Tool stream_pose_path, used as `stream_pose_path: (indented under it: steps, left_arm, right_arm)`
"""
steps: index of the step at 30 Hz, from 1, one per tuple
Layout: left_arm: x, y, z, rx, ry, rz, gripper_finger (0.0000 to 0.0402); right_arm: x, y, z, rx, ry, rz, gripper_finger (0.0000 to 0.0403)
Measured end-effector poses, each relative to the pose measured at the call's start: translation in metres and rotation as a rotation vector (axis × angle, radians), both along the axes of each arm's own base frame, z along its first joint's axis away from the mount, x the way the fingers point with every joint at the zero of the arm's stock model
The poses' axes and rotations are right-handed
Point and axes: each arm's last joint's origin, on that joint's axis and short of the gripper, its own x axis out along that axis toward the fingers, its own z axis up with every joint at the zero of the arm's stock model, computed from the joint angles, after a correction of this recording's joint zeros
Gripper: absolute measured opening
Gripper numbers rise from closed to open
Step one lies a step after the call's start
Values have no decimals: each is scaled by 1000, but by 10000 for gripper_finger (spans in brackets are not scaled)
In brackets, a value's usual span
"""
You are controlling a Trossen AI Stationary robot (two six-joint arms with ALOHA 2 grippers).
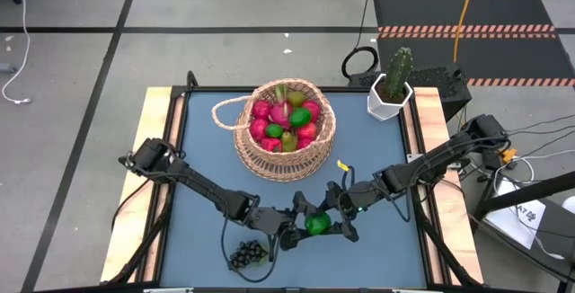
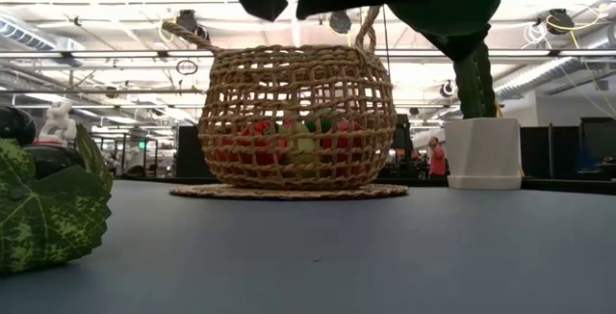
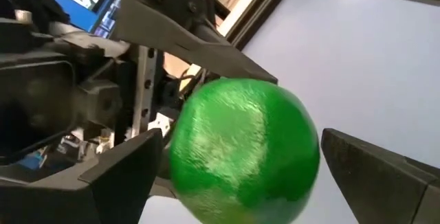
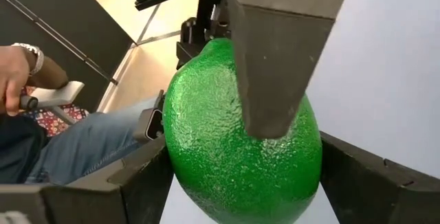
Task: Build produce basket
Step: Put the lime into the basket
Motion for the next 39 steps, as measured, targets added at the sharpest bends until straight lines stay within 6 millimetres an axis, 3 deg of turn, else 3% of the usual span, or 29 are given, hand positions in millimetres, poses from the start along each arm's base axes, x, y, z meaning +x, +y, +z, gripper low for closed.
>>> stream_pose_path:
  steps: [16,27,39]
  left_arm:
    - [0,-1,0,39,-1,-24,393]
    - [0,0,0,54,-6,-27,289]
    - [0,1,0,44,-1,-20,317]
  right_arm:
    - [1,1,3,-27,-52,23,311]
    - [1,1,3,-49,-61,32,312]
    - [2,0,3,-90,-84,6,356]
